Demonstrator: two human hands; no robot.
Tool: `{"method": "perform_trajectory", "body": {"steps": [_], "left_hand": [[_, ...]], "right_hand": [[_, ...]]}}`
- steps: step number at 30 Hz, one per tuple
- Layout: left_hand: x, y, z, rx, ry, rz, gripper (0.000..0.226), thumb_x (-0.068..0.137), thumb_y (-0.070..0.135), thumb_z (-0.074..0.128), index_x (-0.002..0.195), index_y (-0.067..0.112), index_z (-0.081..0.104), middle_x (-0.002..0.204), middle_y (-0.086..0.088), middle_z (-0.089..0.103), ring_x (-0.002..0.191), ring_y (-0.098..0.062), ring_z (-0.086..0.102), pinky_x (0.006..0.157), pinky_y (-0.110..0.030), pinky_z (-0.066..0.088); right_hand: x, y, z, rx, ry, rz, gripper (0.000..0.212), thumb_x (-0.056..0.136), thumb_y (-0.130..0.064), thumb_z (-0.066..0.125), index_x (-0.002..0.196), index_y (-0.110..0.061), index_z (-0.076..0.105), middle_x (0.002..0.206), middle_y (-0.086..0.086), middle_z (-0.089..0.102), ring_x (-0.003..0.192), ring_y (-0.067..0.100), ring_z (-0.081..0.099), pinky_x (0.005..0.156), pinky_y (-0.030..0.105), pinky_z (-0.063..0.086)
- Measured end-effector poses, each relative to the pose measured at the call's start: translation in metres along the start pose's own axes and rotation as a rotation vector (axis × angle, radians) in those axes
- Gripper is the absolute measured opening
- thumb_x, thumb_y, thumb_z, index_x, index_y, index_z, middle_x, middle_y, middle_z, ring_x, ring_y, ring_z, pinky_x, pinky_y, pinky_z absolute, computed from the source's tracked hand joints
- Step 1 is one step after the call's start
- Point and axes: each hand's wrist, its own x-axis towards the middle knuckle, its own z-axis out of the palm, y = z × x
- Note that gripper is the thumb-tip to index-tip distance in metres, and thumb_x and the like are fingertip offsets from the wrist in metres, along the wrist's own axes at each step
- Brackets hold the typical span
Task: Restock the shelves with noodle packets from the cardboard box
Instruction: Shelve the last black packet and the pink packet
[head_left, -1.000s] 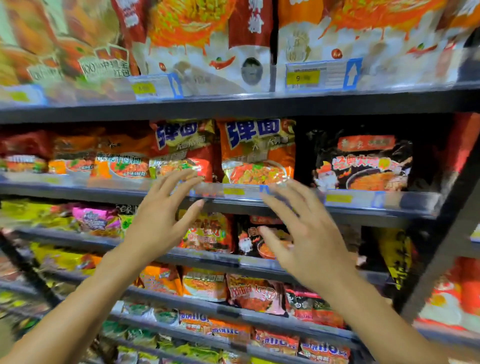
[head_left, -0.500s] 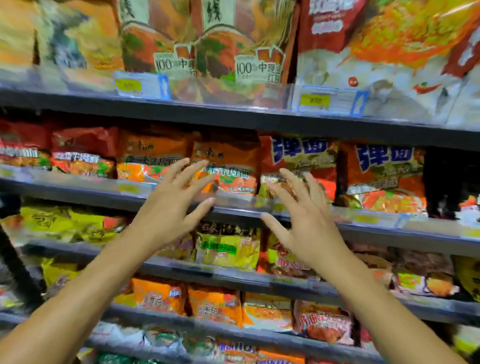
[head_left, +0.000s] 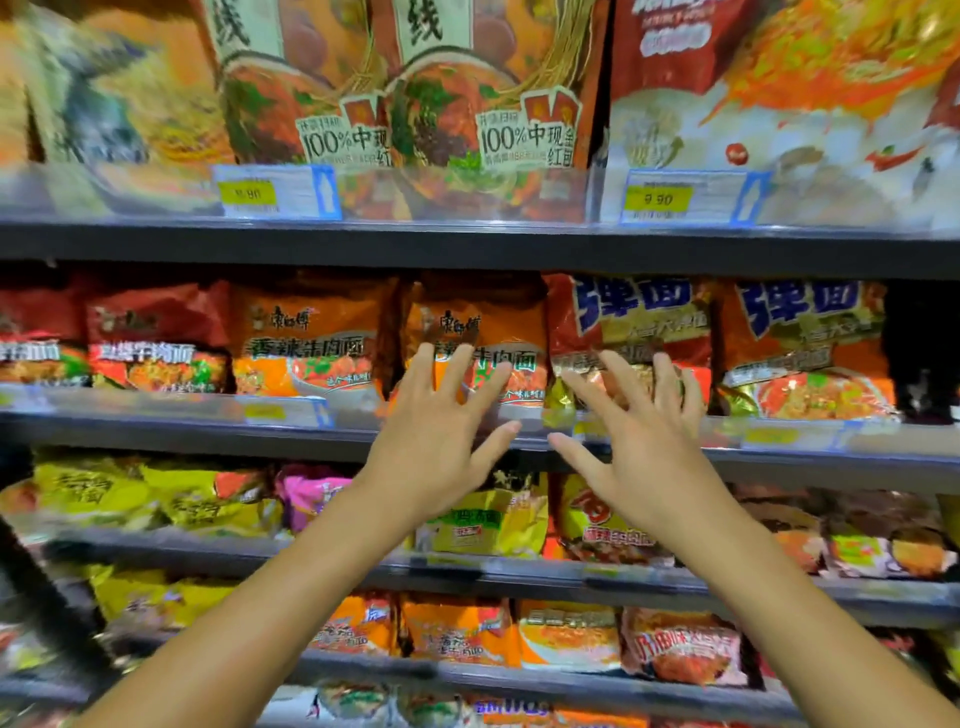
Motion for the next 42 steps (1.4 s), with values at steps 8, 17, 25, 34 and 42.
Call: {"method": "perform_trajectory", "body": {"steps": [8, 17, 25, 34, 42], "left_hand": [[-0.042, -0.096, -0.020, -0.073, 0.164, 0.030, 0.056, 0.100, 0.058, 0.032, 0.146, 0.028, 0.046, 0.159, 0.004, 0.029, 0.150, -0.022, 0.011, 0.121, -0.049, 0.020], [-0.096, -0.276, -0.040, -0.038, 0.213, -0.112, 0.059, 0.096, 0.058, 0.034, 0.141, 0.025, 0.053, 0.153, -0.007, 0.038, 0.143, -0.034, 0.022, 0.118, -0.051, 0.023], [-0.101, -0.347, -0.036, 0.074, -0.012, 0.079, 0.063, 0.094, 0.064, 0.020, 0.146, 0.038, 0.045, 0.157, -0.008, 0.036, 0.144, -0.044, 0.027, 0.110, -0.056, 0.035], [-0.109, -0.366, -0.037, -0.134, 0.143, 0.164, 0.062, 0.096, 0.060, 0.026, 0.146, 0.029, 0.046, 0.160, -0.002, 0.030, 0.147, -0.030, 0.023, 0.114, -0.047, 0.032], [-0.139, -0.440, -0.039, -0.032, 0.238, -0.002, 0.063, 0.097, 0.057, 0.029, 0.145, 0.020, 0.049, 0.155, -0.006, 0.038, 0.145, -0.030, 0.028, 0.112, -0.048, 0.038]], "right_hand": [[0.022, -0.086, 0.014, 0.185, 0.088, -0.268, 0.065, 0.093, -0.056, 0.047, 0.152, -0.032, 0.033, 0.164, -0.002, 0.018, 0.152, 0.036, 0.003, 0.123, 0.056, 0.004], [0.058, -0.221, 0.037, 0.184, 0.031, -0.331, 0.060, 0.096, -0.056, 0.050, 0.151, -0.036, 0.035, 0.166, -0.003, 0.011, 0.151, 0.039, 0.002, 0.121, 0.055, 0.009], [0.080, -0.303, 0.055, -0.009, -0.163, -0.127, 0.067, 0.093, -0.073, 0.019, 0.155, -0.049, 0.011, 0.167, -0.006, -0.006, 0.152, 0.041, -0.005, 0.121, 0.053, -0.008], [0.078, -0.331, 0.049, -0.005, -0.024, -0.113, 0.064, 0.096, -0.066, 0.029, 0.155, -0.040, 0.026, 0.166, -0.002, 0.013, 0.151, 0.038, 0.007, 0.122, 0.051, 0.000], [0.105, -0.415, 0.065, 0.099, -0.046, -0.205, 0.059, 0.100, -0.060, 0.038, 0.154, -0.045, 0.022, 0.167, -0.006, 0.000, 0.151, 0.038, -0.007, 0.122, 0.052, 0.002]]}}
